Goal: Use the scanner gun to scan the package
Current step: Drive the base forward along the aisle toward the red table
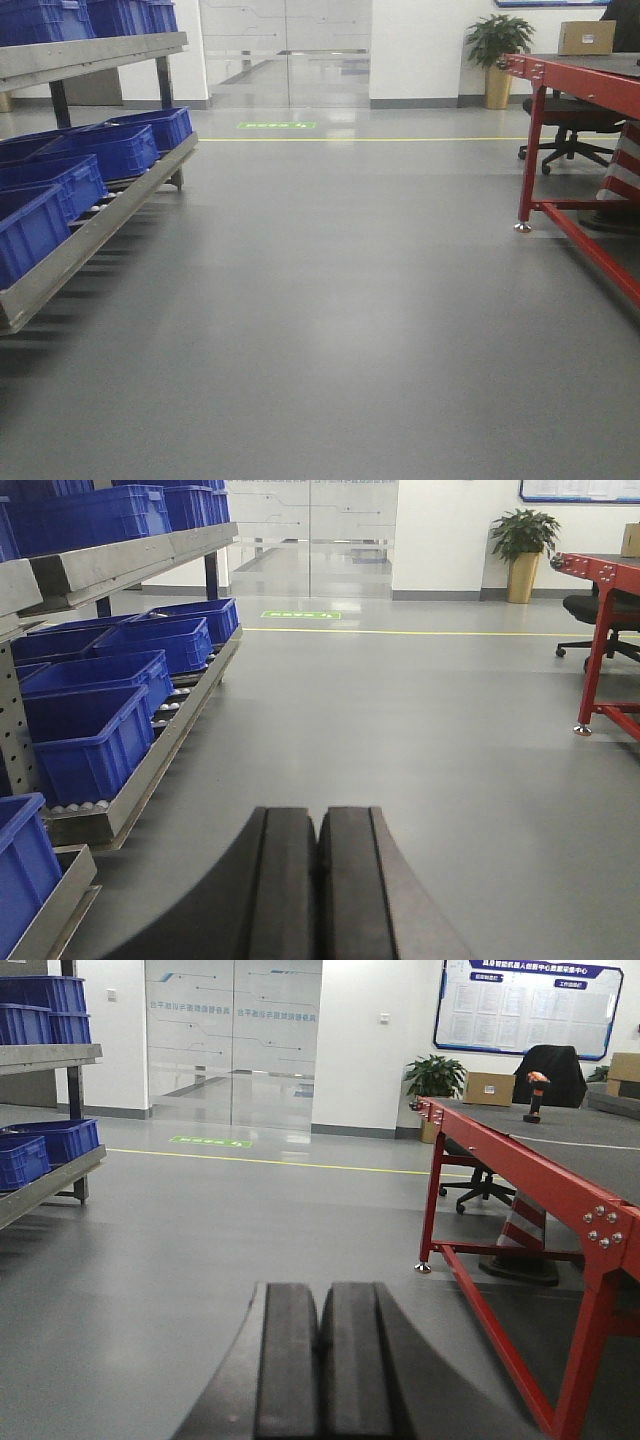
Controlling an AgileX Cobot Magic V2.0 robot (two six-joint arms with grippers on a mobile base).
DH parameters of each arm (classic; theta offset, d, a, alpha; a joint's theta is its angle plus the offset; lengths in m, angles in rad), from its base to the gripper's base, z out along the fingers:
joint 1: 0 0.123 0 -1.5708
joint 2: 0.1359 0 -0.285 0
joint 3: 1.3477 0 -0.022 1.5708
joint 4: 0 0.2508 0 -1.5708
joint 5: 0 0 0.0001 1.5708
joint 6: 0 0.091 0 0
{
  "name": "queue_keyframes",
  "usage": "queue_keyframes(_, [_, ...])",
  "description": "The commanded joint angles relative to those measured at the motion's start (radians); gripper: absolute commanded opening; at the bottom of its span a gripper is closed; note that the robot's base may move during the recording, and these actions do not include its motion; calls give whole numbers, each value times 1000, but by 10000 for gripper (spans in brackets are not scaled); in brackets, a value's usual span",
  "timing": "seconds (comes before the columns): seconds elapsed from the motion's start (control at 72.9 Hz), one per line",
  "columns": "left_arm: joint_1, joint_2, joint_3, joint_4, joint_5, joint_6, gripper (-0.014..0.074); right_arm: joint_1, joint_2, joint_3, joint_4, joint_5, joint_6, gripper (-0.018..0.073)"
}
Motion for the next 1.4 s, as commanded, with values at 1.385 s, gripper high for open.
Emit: queue_keyframes(1.385, [-2,-3,-4,1,-12,0,-101,-1,-2,1,-6,-23,0,-169])
